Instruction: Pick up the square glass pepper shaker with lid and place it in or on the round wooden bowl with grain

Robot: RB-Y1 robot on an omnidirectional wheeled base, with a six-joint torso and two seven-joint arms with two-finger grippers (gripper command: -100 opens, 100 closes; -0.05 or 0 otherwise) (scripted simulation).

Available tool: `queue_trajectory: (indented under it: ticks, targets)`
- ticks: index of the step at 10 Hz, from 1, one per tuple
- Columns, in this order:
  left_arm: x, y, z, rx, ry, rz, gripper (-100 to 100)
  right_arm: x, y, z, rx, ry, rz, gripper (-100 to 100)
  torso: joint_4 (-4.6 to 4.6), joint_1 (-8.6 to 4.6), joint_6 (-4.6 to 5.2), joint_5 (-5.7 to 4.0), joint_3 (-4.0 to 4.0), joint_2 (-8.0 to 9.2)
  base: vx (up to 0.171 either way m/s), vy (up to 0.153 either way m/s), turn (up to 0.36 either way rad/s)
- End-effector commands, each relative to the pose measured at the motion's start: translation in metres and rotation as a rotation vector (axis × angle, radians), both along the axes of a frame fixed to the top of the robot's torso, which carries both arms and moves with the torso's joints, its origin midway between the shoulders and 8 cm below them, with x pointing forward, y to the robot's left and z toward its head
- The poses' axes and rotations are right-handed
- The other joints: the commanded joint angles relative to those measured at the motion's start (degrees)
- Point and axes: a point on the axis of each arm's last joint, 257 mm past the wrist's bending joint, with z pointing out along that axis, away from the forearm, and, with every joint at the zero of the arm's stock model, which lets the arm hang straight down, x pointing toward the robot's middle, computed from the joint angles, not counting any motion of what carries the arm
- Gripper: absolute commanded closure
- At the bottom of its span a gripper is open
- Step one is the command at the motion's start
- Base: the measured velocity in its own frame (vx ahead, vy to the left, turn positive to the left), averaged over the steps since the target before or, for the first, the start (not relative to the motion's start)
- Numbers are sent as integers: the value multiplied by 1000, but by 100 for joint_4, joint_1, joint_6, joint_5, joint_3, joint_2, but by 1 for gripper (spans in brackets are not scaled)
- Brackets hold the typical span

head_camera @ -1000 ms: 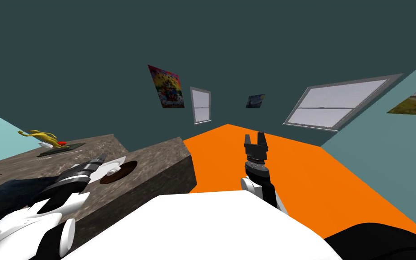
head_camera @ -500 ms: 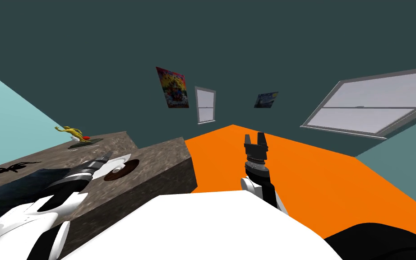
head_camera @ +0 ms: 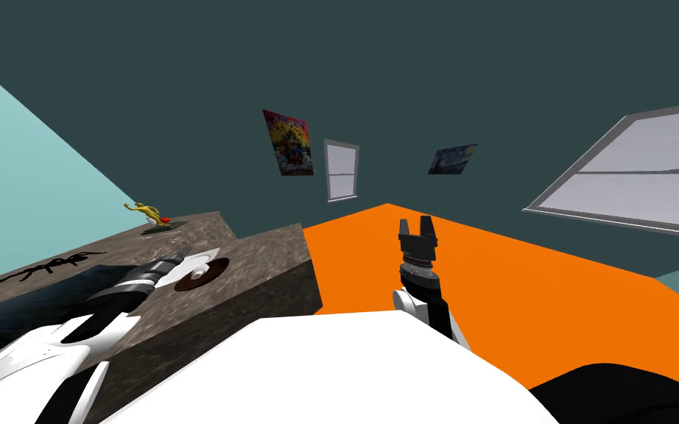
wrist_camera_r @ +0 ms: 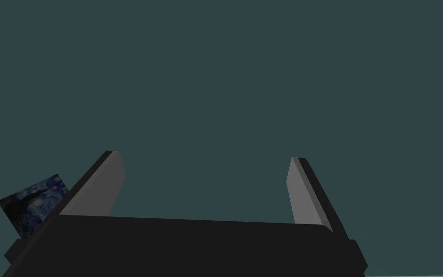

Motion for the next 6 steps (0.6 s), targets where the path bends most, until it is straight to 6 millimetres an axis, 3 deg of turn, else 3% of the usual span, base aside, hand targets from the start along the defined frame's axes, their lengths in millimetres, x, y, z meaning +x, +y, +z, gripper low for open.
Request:
queue_trajectory:
  ticks: [1,6]
  targets:
    - [0,0,0,0,0,0,0,0,0,0,0,0,0,0,0,0,0,0,0,0,0,0,0]
    - [0,0,0,0,0,0,0,0,0,0,0,0,0,0,2,4,0,1,5,7,0,0,0]
